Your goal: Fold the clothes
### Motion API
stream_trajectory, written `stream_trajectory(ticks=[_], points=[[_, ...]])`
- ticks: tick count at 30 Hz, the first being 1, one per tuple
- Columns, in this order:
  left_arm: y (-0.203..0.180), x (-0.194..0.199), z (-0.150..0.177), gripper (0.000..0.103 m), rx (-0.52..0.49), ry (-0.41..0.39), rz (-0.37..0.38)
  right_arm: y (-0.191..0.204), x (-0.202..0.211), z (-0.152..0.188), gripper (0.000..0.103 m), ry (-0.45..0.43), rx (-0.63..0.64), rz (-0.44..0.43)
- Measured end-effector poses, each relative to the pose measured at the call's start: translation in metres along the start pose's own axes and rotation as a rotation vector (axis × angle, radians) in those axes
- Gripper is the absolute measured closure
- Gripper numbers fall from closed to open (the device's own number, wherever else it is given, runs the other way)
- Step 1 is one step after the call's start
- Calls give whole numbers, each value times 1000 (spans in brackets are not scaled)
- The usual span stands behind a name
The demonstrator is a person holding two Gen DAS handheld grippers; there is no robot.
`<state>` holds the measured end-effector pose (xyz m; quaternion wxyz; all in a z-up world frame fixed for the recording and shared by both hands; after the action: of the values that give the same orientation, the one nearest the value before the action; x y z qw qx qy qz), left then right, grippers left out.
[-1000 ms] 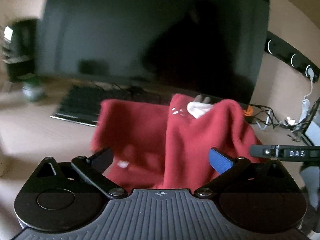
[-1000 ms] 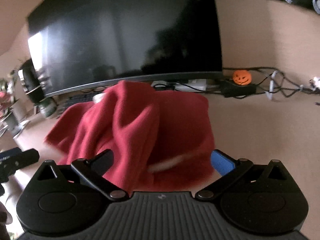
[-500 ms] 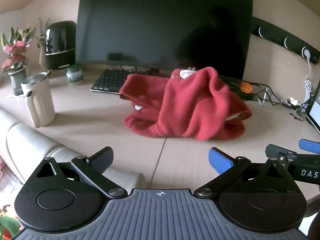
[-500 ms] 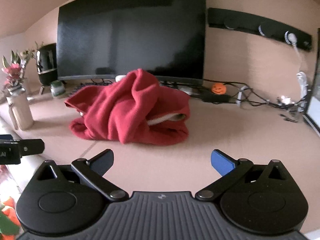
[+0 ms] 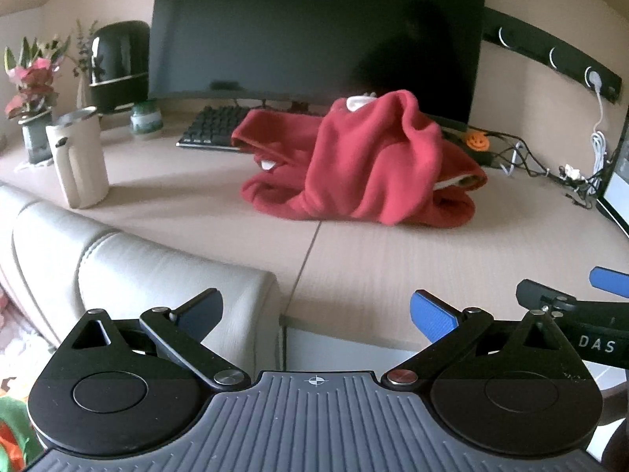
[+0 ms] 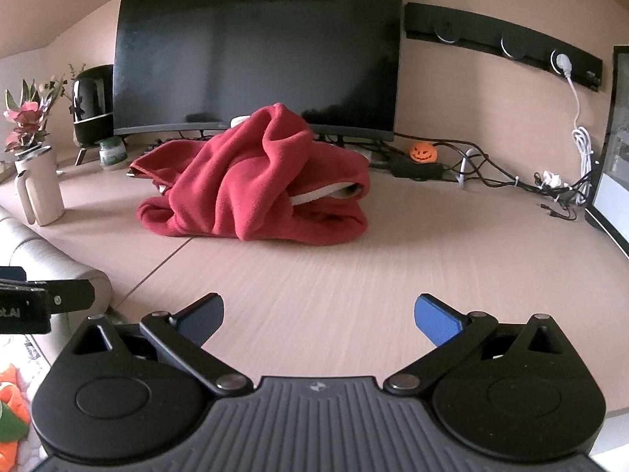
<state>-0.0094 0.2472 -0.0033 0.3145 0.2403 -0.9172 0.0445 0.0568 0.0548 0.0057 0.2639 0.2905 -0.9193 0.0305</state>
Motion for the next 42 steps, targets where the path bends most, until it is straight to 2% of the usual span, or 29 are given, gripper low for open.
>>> stream_trajectory(ticks=[10,20,36,42], points=[[3,2,2,0,11,-54,-5,-1,-6,1,0,-2,-28,-26],[-9,-5,5,0,-7,-24,56,-11,-10,10,0,24,-73,-41],[-17,-1,3,0,-34,-28,58,-15,-6,12,0,15,-108,-51],[-16,-2,3,0,-16,-15,61,-14,-3,13,0,15,-108,-51]])
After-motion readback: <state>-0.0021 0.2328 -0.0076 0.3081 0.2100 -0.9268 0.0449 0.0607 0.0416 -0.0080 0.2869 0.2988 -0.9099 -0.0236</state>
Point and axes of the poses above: each gripper's, at about its wrist camera, not at the fingertips, and x roughly against the way its jaws point, y to its left, z to its underside, the point moved 8 cm from there along -x, roughly the way its jaws point, and after that the axes turned 13 degrees about -z, right-handed, at the moved point
